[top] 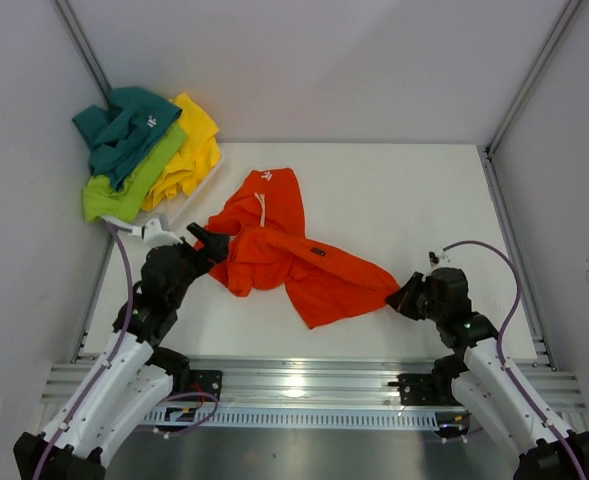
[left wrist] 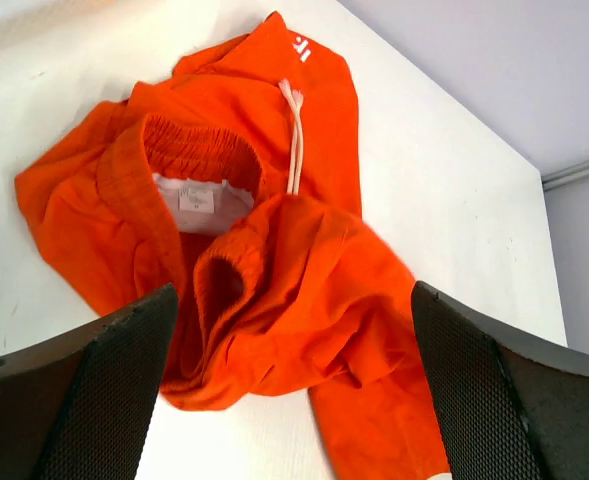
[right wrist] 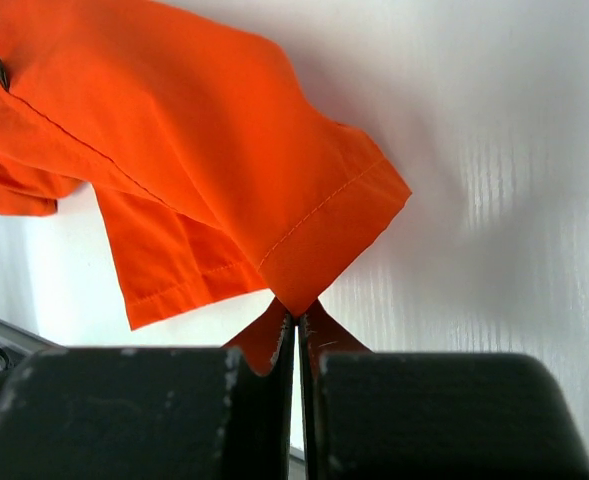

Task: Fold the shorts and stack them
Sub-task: Flatten the shorts out

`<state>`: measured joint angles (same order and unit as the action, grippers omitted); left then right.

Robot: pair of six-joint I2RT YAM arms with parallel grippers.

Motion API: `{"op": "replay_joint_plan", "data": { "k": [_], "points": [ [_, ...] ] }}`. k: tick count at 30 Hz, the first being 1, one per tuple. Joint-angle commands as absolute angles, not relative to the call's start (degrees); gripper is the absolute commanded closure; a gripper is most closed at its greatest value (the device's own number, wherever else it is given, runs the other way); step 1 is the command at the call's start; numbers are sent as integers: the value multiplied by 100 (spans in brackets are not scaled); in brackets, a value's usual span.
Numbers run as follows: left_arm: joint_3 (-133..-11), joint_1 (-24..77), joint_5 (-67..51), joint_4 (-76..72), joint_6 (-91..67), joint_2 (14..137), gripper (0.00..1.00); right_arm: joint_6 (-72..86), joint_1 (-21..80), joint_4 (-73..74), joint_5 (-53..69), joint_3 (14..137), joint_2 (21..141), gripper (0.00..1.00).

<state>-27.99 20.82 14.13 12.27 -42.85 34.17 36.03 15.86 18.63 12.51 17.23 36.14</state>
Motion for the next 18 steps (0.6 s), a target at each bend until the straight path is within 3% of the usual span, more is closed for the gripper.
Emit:
{"op": "replay_joint_plan", "data": {
  "k": [1,6,18],
  "points": [
    [-3426,1366,574,1495,-4069,4190,1,3604,1696,1925,1187,1731,3569,100],
    [-3603,739,-1088,1134,-4236,5289,3,3577,1714,1960,1160,1767,3577,100],
    [-3050,712,-1618,1046,-4605,4659,7,3595,1714,1951,1151,1740,3507,100]
  ]
}}
